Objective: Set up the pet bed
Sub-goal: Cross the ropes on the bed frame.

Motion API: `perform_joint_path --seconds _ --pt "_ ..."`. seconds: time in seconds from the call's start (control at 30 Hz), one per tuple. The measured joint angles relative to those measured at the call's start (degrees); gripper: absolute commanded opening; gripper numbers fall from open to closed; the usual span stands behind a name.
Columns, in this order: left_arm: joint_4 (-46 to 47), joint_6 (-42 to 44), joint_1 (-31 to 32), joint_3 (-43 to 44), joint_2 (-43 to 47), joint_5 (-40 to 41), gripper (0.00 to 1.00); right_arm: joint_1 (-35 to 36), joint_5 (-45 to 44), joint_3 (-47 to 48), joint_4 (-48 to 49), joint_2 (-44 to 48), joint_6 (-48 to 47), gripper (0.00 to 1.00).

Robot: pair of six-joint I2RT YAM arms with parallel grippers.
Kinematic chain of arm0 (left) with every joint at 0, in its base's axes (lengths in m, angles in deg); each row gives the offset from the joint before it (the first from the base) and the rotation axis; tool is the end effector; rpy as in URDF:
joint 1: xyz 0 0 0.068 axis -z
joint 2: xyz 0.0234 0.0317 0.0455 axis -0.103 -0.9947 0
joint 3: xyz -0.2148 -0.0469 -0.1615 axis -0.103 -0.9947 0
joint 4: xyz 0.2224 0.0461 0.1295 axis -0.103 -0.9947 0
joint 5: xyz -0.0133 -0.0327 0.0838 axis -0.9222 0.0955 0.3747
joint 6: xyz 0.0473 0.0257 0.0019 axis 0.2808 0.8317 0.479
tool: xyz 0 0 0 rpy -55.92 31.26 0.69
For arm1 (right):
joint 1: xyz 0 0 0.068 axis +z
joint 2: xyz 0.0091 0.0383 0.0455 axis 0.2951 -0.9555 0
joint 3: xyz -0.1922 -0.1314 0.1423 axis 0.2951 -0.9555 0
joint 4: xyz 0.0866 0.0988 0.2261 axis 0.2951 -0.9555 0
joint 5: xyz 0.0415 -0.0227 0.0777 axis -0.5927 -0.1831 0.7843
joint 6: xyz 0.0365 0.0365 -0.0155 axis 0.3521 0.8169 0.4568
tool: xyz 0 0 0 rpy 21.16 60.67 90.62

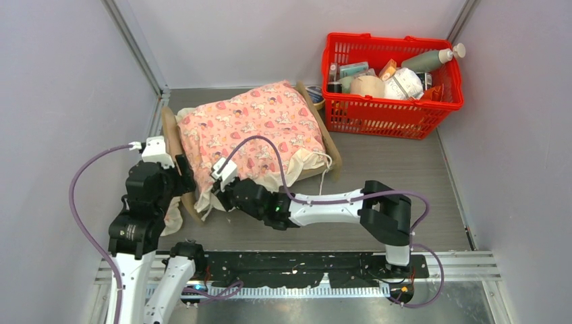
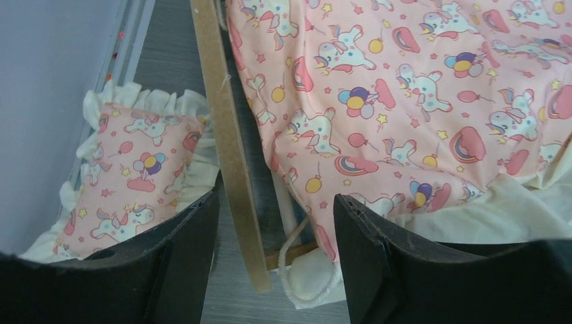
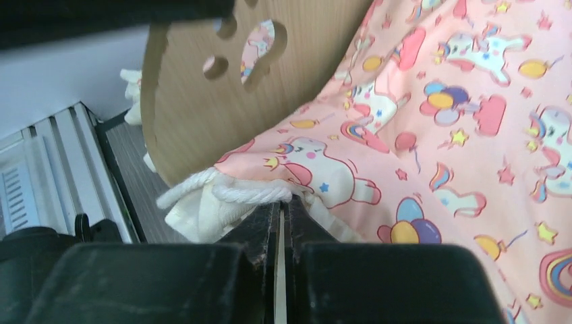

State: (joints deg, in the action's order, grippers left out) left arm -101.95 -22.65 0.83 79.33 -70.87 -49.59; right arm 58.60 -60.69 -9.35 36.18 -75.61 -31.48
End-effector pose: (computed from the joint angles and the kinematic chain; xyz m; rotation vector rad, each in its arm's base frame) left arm 0.0926 -0.0052 0.3709 -0.1894 2.0009 -0.0415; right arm 0.1198 0.4274 0.2532 -0.8013 1.6247 0.7867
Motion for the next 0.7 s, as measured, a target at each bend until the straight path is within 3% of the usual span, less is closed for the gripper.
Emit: perform_joint_path --seconds 0.23,0.4,0.7 --pt "0.85 -1.62 0.0 -1.49 -1.79 3.02 0.66 -2.49 2.75 8.85 -5.81 -0.68 -3.06 0.05" --pt "1.86 -0.37 0.0 -1.7 -1.55 2.62 0.59 -4.13 4.26 15.52 -9.25 -3.23 -3.78 0.05" --pt "1.11 -0.09 0.0 -2.1 0.7 -1.25 0.56 -5.51 5.64 18.27 -13.66 -4.66 -4.57 0.05"
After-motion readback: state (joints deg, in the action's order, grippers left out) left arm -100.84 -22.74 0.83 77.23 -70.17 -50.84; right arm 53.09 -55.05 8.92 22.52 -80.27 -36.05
